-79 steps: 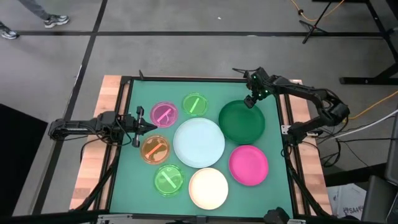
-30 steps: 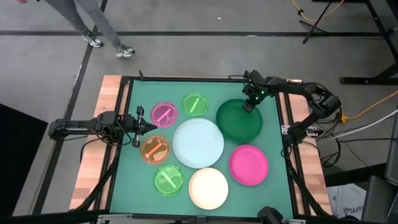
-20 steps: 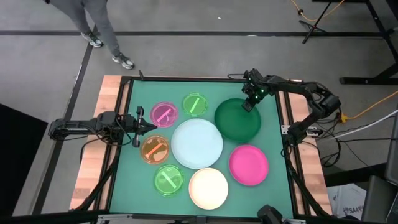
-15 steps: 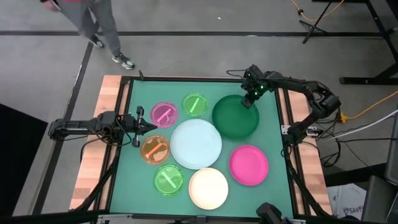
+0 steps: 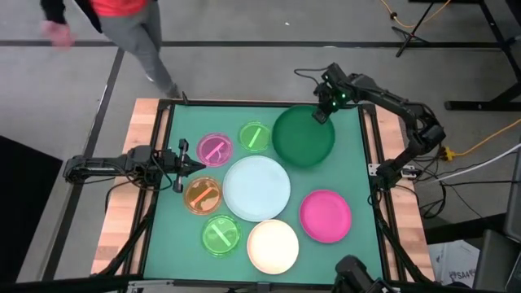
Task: Stack plastic plates
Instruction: Stack the green plate on top of the white plate
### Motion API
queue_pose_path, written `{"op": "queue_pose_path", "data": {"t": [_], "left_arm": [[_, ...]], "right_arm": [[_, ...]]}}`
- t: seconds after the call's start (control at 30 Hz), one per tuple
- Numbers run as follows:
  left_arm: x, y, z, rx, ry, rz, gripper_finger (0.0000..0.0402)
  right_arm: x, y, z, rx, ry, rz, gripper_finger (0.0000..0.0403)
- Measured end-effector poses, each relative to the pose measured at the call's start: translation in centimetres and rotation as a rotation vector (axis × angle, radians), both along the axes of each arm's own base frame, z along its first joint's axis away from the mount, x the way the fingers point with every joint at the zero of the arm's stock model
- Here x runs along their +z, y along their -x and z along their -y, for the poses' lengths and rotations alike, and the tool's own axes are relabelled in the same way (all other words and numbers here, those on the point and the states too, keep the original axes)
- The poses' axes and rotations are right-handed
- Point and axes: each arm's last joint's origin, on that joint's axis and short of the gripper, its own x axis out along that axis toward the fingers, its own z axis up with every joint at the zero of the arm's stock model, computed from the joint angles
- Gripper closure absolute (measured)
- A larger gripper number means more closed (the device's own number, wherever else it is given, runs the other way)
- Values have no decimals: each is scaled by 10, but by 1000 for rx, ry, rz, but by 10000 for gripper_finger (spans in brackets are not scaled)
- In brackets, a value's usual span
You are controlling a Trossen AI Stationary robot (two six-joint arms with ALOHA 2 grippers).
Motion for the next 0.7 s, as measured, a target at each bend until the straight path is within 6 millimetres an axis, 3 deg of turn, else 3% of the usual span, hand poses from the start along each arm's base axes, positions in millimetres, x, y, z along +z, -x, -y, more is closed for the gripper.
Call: {"op": "queue_pose_path", "data": {"t": [0.37,0.7], "left_arm": [[0,0,0,0,0,0,398],[0,0,0,0,0,0,398]], "right_arm": [[47,-9,4,19,-24,174,402],[53,-40,-26,162,-50,212,402]]}}
